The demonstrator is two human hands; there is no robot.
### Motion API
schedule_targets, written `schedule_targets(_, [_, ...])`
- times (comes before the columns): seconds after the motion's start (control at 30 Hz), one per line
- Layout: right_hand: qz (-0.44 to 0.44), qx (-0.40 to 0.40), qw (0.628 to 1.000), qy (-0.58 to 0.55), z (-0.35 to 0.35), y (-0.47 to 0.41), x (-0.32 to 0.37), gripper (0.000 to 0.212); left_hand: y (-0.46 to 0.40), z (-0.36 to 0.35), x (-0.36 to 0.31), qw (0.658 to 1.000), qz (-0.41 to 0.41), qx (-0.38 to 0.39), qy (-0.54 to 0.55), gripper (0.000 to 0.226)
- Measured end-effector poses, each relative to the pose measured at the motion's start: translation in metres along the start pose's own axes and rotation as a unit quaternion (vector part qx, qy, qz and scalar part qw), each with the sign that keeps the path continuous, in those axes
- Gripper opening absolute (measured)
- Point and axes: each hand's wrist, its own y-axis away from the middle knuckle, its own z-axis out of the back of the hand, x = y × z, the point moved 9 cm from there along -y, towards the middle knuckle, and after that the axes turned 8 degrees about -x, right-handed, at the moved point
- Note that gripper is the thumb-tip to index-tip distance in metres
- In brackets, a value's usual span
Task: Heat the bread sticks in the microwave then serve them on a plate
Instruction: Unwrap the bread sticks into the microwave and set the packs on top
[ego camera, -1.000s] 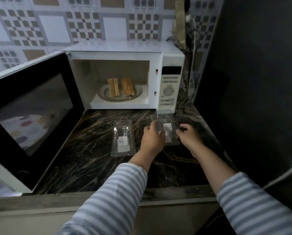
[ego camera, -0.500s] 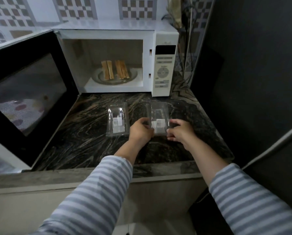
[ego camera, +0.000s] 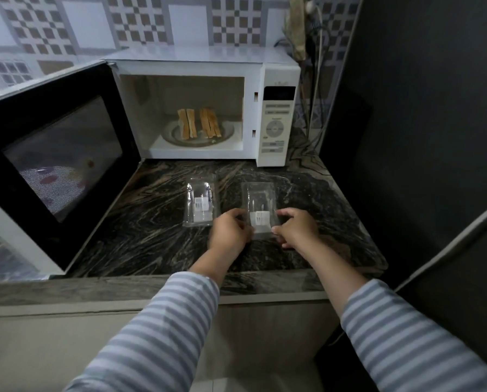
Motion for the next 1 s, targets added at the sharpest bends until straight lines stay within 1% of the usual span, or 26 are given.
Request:
schedule_targets(0.07, [0.092, -0.036, 0.984, 0.148, 0.006, 0.002, 0.014, 0.039, 0.004, 0.016, -0.01, 0.994, -0.043, -0.044, -0.085, 0.029])
schedule_targets(0.1, [0.119, -0.055, 0.973, 0.189, 0.009, 0.005, 0.02, 0.041, 0.005, 0.026, -0.016, 0.986, -0.063, -0.075, -0.132, 0.025])
schedule_targets(0.13, [0.138, -0.071, 0.966, 0.205, 0.01, 0.007, 0.025, 0.045, 0.007, 0.038, -0.022, 0.976, -0.082, -0.11, -0.172, 0.023])
schedule_targets(0.2, [0.168, -0.086, 0.961, 0.202, 0.008, 0.009, 0.036, 0.055, 0.008, 0.059, -0.036, 0.953, -0.127, -0.178, -0.21, 0.022])
schedule_targets(0.27, [0.183, -0.074, 0.966, 0.164, -0.002, 0.01, 0.044, 0.064, 0.005, 0.075, -0.045, 0.926, -0.175, -0.243, -0.228, 0.023])
schedule_targets(0.33, [0.195, -0.057, 0.971, 0.128, -0.015, 0.009, 0.051, 0.072, -0.001, 0.087, -0.044, 0.902, -0.19, -0.295, -0.252, 0.031])
schedule_targets(0.37, [0.2, -0.054, 0.971, 0.118, -0.021, 0.009, 0.053, 0.075, -0.006, 0.09, -0.04, 0.9, -0.179, -0.305, -0.253, 0.038])
schedule_targets(0.43, [0.203, -0.056, 0.971, 0.114, -0.03, 0.01, 0.057, 0.079, -0.019, 0.09, -0.027, 0.916, -0.142, -0.29, -0.236, 0.056])
schedule_targets(0.5, [0.205, -0.059, 0.969, 0.124, -0.038, 0.012, 0.057, 0.078, -0.031, 0.084, -0.012, 0.934, -0.116, -0.248, -0.227, 0.071])
schedule_targets(0.6, [0.21, -0.078, 0.968, 0.117, -0.043, 0.014, 0.055, 0.076, -0.039, 0.073, 0.002, 0.952, -0.104, -0.192, -0.214, 0.082])
schedule_targets(0.73, [0.21, -0.1, 0.967, 0.106, -0.046, 0.01, 0.052, 0.077, -0.039, 0.072, 0.005, 0.955, -0.122, -0.185, -0.195, 0.085])
schedule_targets(0.87, [0.222, -0.11, 0.965, 0.085, -0.042, 0.01, 0.056, 0.076, -0.038, 0.077, 0.004, 0.958, -0.121, -0.185, -0.183, 0.084])
schedule_targets(1.0, [0.246, -0.116, 0.96, 0.067, -0.028, 0.012, 0.076, 0.075, -0.031, 0.092, -0.021, 0.952, -0.154, -0.214, -0.157, 0.086])
